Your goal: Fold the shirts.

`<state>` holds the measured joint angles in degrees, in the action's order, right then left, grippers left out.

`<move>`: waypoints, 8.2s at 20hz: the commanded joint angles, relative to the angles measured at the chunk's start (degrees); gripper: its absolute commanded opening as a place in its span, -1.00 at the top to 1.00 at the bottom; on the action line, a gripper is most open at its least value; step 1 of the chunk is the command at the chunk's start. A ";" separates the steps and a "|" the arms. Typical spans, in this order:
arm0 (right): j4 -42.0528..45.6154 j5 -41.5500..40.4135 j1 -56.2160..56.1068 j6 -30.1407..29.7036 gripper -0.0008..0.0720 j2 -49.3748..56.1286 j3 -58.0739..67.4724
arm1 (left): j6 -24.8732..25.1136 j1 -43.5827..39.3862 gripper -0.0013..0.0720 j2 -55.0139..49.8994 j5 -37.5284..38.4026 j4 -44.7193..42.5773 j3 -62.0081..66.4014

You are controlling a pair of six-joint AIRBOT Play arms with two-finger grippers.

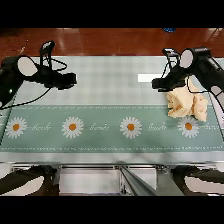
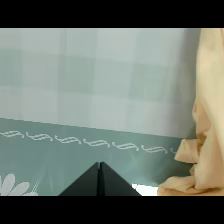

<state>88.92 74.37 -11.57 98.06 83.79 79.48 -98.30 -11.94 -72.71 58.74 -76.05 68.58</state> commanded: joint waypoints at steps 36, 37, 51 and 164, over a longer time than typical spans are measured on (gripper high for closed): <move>12.09 -18.08 22.67 3.72 -0.14 -2.64 -14.95 | 8.04 1.86 -0.41 -6.27 -26.58 -2.60 -0.02; 9.20 -20.13 23.80 3.69 -0.14 -1.97 -16.20 | 8.04 1.86 -0.41 -7.04 -25.64 -0.92 -0.02; -15.17 -13.31 24.09 -15.04 0.92 -10.67 -1.57 | 8.09 14.38 -0.41 8.83 6.38 5.18 -0.02; -4.44 -2.29 16.02 -4.44 0.92 -32.85 -14.14 | 21.16 13.84 0.91 39.47 4.74 24.65 -40.26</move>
<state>88.88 79.53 1.10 94.00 44.47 72.95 -78.72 6.66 -30.15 73.93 -53.47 41.67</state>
